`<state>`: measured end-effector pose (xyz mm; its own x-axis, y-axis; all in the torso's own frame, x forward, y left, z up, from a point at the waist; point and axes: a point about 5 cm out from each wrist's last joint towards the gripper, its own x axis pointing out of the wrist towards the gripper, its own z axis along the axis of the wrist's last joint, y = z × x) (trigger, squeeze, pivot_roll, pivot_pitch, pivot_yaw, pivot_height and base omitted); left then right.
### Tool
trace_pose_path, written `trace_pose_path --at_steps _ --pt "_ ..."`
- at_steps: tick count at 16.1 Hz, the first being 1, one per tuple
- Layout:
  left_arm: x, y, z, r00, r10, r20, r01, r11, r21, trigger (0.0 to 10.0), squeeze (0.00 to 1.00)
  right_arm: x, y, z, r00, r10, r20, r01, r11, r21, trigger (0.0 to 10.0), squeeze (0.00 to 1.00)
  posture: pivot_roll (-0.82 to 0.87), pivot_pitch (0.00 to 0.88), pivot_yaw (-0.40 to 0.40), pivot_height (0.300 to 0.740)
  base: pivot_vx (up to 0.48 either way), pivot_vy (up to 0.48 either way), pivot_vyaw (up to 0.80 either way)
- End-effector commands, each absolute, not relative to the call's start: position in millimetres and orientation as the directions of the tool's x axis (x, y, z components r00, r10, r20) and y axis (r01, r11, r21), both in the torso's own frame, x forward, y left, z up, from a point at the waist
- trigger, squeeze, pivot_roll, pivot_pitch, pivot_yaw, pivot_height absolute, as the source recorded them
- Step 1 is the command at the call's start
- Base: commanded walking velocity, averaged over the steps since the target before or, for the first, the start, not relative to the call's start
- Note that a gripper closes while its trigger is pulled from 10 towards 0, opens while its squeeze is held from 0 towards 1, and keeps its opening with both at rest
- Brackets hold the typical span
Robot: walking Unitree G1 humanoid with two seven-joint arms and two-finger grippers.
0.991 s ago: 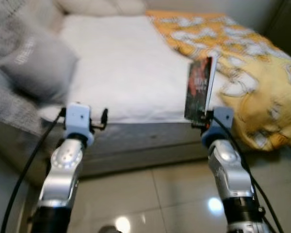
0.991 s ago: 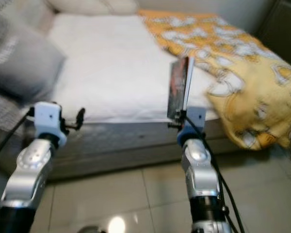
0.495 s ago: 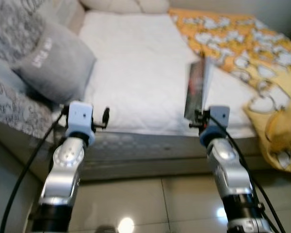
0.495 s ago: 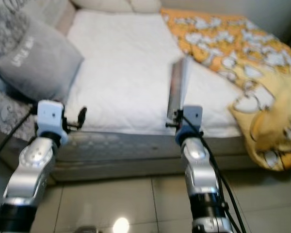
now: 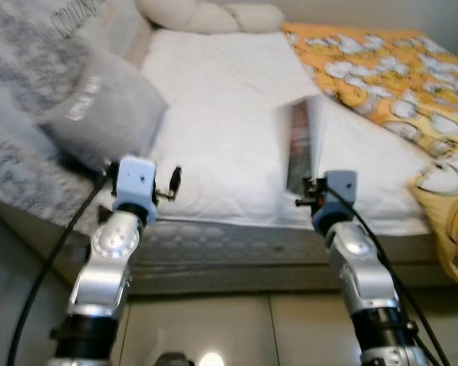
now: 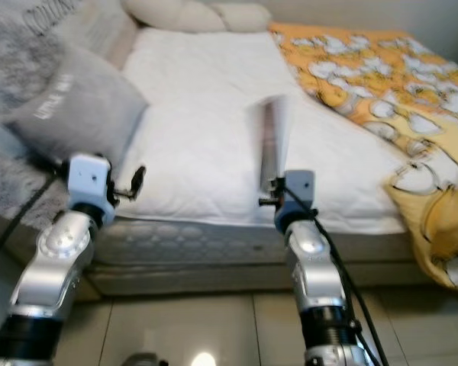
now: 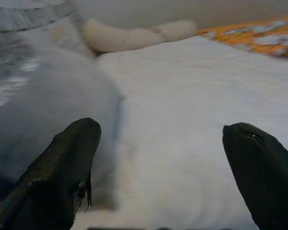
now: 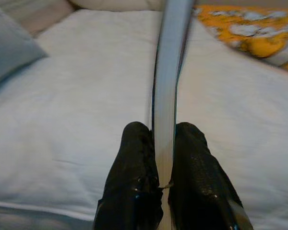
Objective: Clean up the room
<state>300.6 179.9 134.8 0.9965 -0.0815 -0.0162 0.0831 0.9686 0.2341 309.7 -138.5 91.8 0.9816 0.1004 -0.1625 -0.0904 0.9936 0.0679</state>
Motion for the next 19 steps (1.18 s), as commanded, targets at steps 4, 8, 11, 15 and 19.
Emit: trace_pose_path --at_steps 4,8,11,15,19 --pt "302.3 178.8 137.8 0.994 -0.111 -0.019 0.112 0.962 0.247 10.0 0.25 311.1 -121.6 101.4 0.976 0.184 -0.113 -0.179 0.982 0.053 10.0 0.00 0.12 0.000 -0.010 0.740 0.308 0.000 0.00" --pt "304.9 176.6 137.3 0.992 -0.125 -0.027 0.128 0.964 0.233 10.0 0.25 308.5 -124.0 99.2 0.979 0.168 -0.119 -0.162 0.985 0.058 10.0 0.00 0.11 0.000 0.012 0.740 0.316 0.000 0.00" --pt "305.2 175.9 136.7 0.991 -0.129 -0.030 0.133 0.965 0.226 10.0 0.25 305.9 -123.2 99.1 0.974 0.190 -0.120 -0.187 0.982 0.037 10.0 0.00 0.10 0.000 0.012 0.740 0.339 0.000 0.00" --pt "304.0 176.0 134.8 0.992 -0.124 -0.036 0.129 0.967 0.219 10.0 0.26 304.4 -119.3 99.3 0.967 0.221 -0.123 -0.221 0.975 0.014 10.0 0.00 0.10 0.000 0.004 0.740 0.346 0.000 0.60" --pt "302.6 178.0 134.0 0.992 -0.117 -0.039 0.122 0.969 0.216 10.0 0.25 303.1 -118.2 99.7 0.964 0.236 -0.125 -0.237 0.972 0.012 10.0 0.00 0.10 0.000 0.002 0.740 0.347 0.000 0.00"
